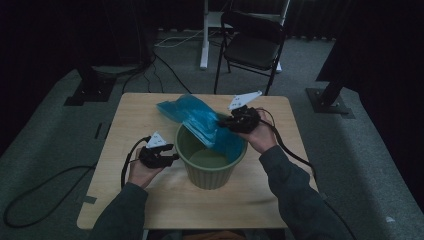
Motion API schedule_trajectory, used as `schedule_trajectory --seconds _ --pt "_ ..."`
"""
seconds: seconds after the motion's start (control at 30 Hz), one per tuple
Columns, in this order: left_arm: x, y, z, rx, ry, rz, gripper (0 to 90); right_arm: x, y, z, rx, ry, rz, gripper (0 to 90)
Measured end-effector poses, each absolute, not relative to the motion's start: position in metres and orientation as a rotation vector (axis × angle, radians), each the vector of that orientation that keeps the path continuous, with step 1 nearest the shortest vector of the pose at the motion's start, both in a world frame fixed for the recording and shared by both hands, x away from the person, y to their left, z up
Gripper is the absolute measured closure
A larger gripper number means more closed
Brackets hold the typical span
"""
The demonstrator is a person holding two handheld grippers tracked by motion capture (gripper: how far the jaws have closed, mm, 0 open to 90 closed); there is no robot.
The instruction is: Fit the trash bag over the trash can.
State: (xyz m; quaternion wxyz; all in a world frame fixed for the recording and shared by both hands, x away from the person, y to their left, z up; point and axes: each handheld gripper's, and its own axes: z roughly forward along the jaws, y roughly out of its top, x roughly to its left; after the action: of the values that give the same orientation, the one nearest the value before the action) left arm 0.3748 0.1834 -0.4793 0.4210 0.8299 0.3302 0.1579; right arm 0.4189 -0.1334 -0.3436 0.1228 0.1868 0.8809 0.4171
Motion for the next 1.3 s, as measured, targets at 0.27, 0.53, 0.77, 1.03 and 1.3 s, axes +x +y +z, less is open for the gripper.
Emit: schedule_trajectory --seconds 0.27,0.53,0.77,1.03,1.3 --pt "0.375 0.184 -0.479 2.079 0.83 0.399 48.5 0.408 -0.152 -0.362 0.572 2.609 1.194 89.4" --pt "0.375 0.185 -0.479 2.08 0.83 0.398 48.4 0.4 -0.161 -0.368 0.565 2.64 1.179 89.0" --pt "0.375 0.184 -0.479 2.081 0.829 0.396 48.4 0.401 -0.162 -0.362 0.577 2.629 1.206 60.4" --pt "0.375 0.184 -0.48 2.085 0.827 0.399 48.3 0.412 -0.159 -0.348 0.634 2.561 1.243 53.7" --pt "0.375 0.184 -0.479 2.082 0.828 0.4 48.3 0.436 -0.138 -0.34 0.696 2.5 1.244 52.2"
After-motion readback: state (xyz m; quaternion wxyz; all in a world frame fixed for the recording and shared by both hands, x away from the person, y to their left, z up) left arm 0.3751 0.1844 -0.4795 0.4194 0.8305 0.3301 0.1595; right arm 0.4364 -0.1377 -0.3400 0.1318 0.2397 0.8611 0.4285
